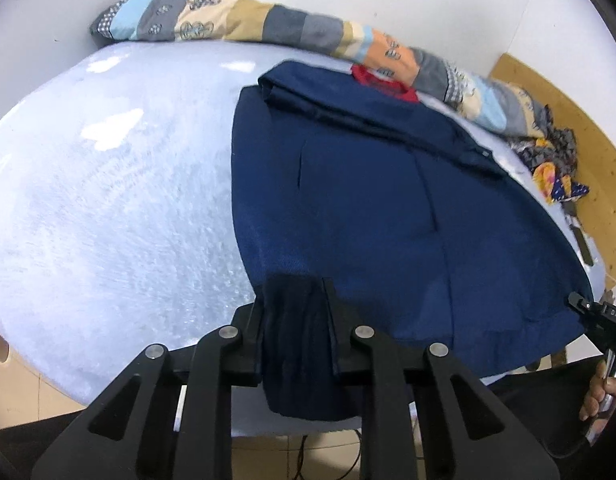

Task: Fold large clothes
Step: 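Lift the hem with both grippers and carry it toward the red collar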

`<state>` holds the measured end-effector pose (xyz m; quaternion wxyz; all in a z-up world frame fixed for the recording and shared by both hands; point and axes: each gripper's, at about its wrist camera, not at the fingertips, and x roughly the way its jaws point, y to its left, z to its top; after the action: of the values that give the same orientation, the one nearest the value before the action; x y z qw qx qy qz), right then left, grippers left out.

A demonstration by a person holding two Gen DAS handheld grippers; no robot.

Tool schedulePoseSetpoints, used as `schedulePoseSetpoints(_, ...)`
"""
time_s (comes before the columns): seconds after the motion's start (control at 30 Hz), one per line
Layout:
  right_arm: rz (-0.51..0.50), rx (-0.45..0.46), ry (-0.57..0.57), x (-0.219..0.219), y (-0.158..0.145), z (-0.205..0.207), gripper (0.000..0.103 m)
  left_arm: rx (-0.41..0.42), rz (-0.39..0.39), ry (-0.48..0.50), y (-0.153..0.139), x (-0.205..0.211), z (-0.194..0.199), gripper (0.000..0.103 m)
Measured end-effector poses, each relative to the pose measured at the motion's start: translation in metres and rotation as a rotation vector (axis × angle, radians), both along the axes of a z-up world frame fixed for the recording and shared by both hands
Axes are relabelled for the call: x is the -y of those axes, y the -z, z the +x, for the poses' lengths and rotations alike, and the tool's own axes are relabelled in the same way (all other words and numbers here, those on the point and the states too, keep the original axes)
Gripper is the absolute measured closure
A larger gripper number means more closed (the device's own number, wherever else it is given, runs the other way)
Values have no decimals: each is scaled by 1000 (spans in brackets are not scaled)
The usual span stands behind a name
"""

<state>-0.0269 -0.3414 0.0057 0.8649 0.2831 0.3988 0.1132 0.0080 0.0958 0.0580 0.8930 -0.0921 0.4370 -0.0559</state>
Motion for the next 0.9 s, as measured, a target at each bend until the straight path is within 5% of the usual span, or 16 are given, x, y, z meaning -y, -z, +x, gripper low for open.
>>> schedulePoseSetpoints(0.13, 46, 63, -2, 11, -15, -16, 91, 15, -30, 10, -11, -4, -14, 84)
schedulePoseSetpoints(0.67, 128, 85, 0, 23, -21, -15, 91, 23, -7, -19, -11, -5, -19, 84)
schedulePoseSetpoints(0.9, 140, 133, -25, 9, -30, -12, 91, 114, 32, -30, -32, 15, -14, 84)
